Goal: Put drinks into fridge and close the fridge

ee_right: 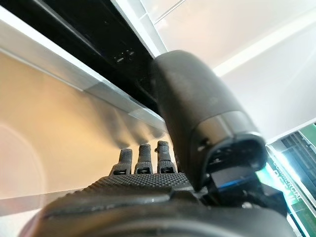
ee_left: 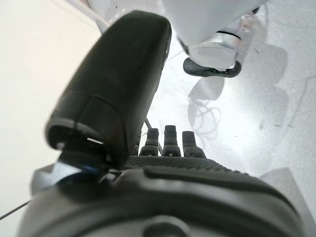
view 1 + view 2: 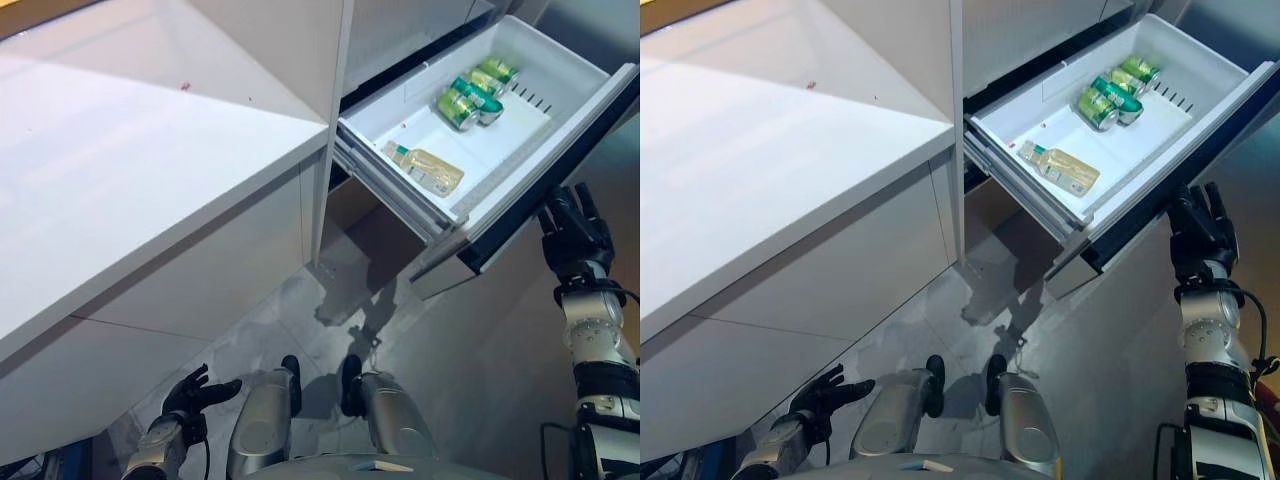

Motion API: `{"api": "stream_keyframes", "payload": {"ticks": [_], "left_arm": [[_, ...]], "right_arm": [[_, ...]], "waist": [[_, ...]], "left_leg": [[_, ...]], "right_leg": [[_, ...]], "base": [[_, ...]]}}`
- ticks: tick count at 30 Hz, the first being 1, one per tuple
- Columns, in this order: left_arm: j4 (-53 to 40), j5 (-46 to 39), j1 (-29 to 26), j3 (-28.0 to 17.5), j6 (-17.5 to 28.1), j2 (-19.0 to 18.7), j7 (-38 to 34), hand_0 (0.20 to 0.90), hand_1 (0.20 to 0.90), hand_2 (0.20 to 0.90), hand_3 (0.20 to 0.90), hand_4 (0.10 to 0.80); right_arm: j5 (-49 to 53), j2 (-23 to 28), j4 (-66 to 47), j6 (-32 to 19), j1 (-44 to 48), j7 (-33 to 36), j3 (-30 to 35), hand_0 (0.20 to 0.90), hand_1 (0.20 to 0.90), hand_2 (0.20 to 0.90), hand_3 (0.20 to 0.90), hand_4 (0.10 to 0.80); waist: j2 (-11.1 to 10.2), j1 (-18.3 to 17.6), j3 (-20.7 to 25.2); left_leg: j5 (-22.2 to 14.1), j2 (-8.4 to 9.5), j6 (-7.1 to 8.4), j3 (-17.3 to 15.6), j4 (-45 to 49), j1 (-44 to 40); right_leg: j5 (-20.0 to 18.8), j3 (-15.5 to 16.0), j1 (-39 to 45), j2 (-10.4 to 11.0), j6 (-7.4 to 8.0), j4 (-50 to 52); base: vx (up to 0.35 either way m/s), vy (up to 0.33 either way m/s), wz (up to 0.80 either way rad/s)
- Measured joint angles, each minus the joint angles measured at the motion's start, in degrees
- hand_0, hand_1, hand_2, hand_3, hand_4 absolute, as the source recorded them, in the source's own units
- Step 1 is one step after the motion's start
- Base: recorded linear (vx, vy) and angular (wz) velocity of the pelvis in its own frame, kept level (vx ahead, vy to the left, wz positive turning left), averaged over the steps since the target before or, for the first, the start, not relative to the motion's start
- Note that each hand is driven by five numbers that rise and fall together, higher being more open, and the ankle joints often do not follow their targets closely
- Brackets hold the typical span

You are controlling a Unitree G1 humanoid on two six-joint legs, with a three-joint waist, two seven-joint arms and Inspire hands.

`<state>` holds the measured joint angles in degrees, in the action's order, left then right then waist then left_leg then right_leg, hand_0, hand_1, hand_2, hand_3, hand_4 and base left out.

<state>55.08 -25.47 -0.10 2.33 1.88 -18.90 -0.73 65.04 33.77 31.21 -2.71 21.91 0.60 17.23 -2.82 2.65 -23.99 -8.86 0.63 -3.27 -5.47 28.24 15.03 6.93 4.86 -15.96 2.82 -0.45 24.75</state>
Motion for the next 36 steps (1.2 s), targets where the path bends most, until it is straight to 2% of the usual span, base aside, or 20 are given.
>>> {"api": "stream_keyframes", "payload": {"ticks": [4,7,13,18,20,26,33,36], "left_arm": [[-2.09,-3.56,-0.77,2.33,0.89,0.2,-0.94,0.9,0.9,0.9,0.9,0.8],[-2.68,-5.06,-1.33,2.25,1.05,0.23,-2.26,0.9,0.9,0.9,0.9,0.8],[-2.57,-6.78,-1.52,1.91,1.03,0.39,-4.03,0.9,0.9,0.9,0.9,0.8],[-2.46,-8.32,-1.37,1.58,1.02,1.53,-4.29,0.9,0.9,0.9,0.9,0.8],[-2.56,-8.36,-1.04,1.55,1.06,2.23,-4.33,0.9,0.9,0.9,0.9,0.8],[-2.63,-8.36,-0.28,1.53,1.21,2.62,-3.41,0.9,0.9,0.9,0.9,0.8],[-4.21,-8.29,-0.27,1.66,1.99,2.94,-1.5,0.9,0.9,0.9,0.9,0.8],[-4.55,-8.15,-0.27,1.77,2.02,2.86,-1.02,0.9,0.9,0.9,0.9,0.8]], "right_arm": [[1.93,0.41,0.03,-0.36,5.51,1.64,-0.5,0.9,0.9,0.9,0.9,0.8],[2.5,1.11,0.03,-0.75,8.58,1.7,-1.03,0.9,0.9,0.9,0.9,0.8],[2.34,2.5,0.32,-1.35,11.68,1.81,-2.29,0.9,0.9,0.9,0.9,0.8],[1.25,5.06,4.96,-2.34,18.07,2.13,-4.58,0.9,0.9,0.9,0.9,0.8],[1.03,5.78,5.89,-2.3,19.82,2.12,-5.05,0.9,0.9,0.9,0.9,0.8],[-0.36,6.31,9.71,-3.31,23.8,2.85,-8.01,0.9,0.9,0.9,0.9,0.8],[-1.19,6.99,13.89,-3.41,26.79,3.04,-9.53,0.9,0.9,0.9,0.9,0.8],[-2.29,6.98,14.07,-3.32,26.79,3.1,-11.76,0.9,0.9,0.9,0.9,0.8]], "waist": [[1.25,0.26,-1.84],[2.03,0.77,-3.24],[3.48,2.22,-4.21],[5.61,4.61,-5.19],[6.65,5.29,-5.53],[6.84,7.53,-5.56],[6.89,10.25,-5.63],[6.89,11.1,-5.63]], "left_leg": [[0.2,0.04,-0.73,-0.77,1.27,3.07],[-0.06,0.72,-1.07,-0.3,3.04,4.83],[-0.74,1.6,-0.79,1.37,6.73,7.91],[-1.17,4.36,-0.64,5.32,8.94,9.49],[-1.09,4.85,-0.63,6.59,9.43,10.0],[-0.54,6.72,-0.2,8.99,9.94,10.7],[-0.6,9.05,0.12,11.64,10.86,10.19],[-0.67,9.51,0.16,12.7,10.58,8.67]], "right_leg": [[-0.26,0.63,-3.03,0.99,0.07,0.89],[-0.27,1.07,-4.95,2.02,0.07,3.07],[0.37,2.79,-7.62,3.46,0.06,7.42],[1.86,4.24,-8.84,5.05,0.04,11.22],[2.0,5.22,-8.73,5.56,-0.12,11.56],[4.46,7.93,-8.86,7.63,-0.57,14.68],[7.97,11.29,-6.87,10.52,-0.46,18.08],[8.42,12.38,-4.95,10.91,-0.06,17.8]], "base": [[-0.14,0.109,-0.16],[-0.05,0.105,-0.08],[-0.006,0.097,0.13],[0.065,0.102,0.21],[0.036,0.09,0.26],[0.078,0.048,0.32],[0.149,0.017,0.35],[0.117,0.019,0.26]]}}
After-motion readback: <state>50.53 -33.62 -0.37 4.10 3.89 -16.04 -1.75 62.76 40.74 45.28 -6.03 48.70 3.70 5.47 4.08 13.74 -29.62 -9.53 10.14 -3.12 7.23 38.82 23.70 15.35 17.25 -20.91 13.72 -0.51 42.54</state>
